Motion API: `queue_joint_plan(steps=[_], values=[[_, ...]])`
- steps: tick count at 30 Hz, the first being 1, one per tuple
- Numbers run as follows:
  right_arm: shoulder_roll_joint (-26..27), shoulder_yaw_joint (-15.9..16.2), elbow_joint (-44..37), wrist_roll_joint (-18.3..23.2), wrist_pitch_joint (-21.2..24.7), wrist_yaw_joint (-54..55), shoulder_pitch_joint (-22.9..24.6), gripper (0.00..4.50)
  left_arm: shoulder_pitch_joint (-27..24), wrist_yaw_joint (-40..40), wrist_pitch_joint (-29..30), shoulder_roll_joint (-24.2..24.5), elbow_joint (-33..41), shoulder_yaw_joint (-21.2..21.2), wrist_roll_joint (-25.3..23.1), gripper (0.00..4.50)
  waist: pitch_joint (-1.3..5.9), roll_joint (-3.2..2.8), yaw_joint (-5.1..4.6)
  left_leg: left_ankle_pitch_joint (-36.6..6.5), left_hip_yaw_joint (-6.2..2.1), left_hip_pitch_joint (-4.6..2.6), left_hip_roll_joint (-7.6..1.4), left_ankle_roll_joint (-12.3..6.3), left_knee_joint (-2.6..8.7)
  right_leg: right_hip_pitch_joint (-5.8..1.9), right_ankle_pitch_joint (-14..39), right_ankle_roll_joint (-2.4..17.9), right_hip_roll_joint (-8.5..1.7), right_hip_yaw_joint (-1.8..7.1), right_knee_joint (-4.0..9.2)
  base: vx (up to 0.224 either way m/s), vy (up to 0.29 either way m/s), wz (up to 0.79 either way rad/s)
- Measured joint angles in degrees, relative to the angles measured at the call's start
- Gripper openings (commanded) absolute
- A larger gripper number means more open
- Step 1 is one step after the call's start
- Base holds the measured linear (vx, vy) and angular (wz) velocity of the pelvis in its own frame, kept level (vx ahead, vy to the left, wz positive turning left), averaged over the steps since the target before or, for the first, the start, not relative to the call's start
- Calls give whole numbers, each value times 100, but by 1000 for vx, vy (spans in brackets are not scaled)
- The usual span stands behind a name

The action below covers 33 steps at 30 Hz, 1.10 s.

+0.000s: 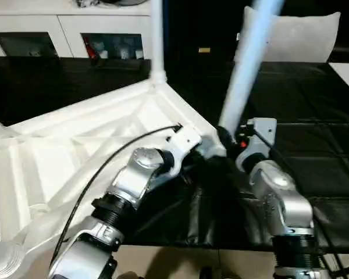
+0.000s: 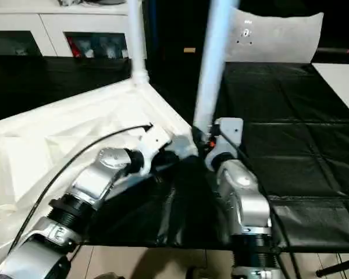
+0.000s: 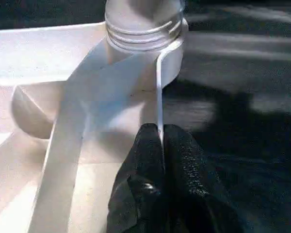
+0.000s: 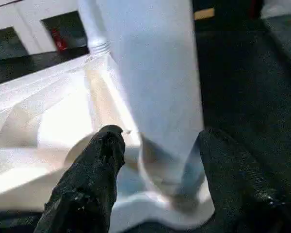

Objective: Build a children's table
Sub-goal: Rotate leg to tighten

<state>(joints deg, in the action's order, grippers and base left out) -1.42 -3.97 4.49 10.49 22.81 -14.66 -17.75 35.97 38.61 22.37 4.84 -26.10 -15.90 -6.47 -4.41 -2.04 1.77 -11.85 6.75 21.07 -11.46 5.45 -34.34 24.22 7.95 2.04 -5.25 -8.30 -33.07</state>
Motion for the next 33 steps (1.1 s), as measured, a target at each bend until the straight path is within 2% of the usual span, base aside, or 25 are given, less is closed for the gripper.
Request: queue_joint_plan(steps=[2,3,5,10,13,16,22,23,25,27,33], values=[[-241,72,-9,72,-89,-367,80,305,-1,136,-58,118,12,-30,11,0,0,0,20,0,3,1,0,-1,-2,1,0,1,-1,1,1,0,0,0],[-351,82,-17,106,-120,-524,104,331,-2,205,-83,166,12,-37,11,0,-1,1,28,0,5,1,-1,-1,-6,1,-2,4,-1,3,1,0,0,0],[-660,127,-105,153,-210,-906,211,352,-9,328,-161,259,12,-78,19,0,-1,1,48,0,7,-1,-1,-2,-12,-2,-5,6,-2,4,1,0,0,0],[-1313,54,-188,345,-376,-1867,253,390,-52,692,-416,578,7,-137,52,0,-1,2,70,11,15,-11,-9,-13,-21,-11,-14,-12,-1,3,1,0,0,0],[-2021,164,-154,499,-527,-2836,266,417,-59,1277,-751,922,-16,-268,136,0,-1,3,120,19,26,-15,-18,-23,-25,-19,-19,-16,-1,2,2,0,0,0],[-2458,236,-157,599,-564,-3588,265,417,-61,1804,-1085,1227,-81,-325,177,0,0,5,164,26,45,-23,-31,-34,-27,-27,-21,-16,-1,1,0,0,0,0],[-2883,604,-132,782,-602,-4723,256,417,-59,2799,-1743,1655,-128,-531,287,0,5,12,295,31,64,-22,-34,-39,-32,-31,-22,-17,-8,11,1,0,0,0],[-2932,636,-115,795,-602,-4857,253,391,-59,2939,-1837,1722,-135,-562,311,0,9,18,314,31,66,-23,-35,-39,-32,-30,-22,-17,-8,14,0,0,0,0],[-2946,710,-52,817,-603,-5080,242,383,-57,3225,-2018,1836,-141,-641,363,0,14,26,363,31,66,-22,-35,-39,-32,-30,-22,-17,-8,13,-1,0,0,0],[-2957,795,45,852,-603,-5242,227,350,-54,3489,-2165,1888,-163,-684,397,0,15,28,402,32,70,-22,-34,-38,-33,-30,-22,-16,-9,22,-2,0,0,0],[-3029,1024,150,851,-616,-5602,146,309,2,4076,-2448,2000,-186,-862,438,0,21,40,430,31,126,-51,-38,-38,-31,-33,-23,-18,-9,69,-6,0,0,0]])
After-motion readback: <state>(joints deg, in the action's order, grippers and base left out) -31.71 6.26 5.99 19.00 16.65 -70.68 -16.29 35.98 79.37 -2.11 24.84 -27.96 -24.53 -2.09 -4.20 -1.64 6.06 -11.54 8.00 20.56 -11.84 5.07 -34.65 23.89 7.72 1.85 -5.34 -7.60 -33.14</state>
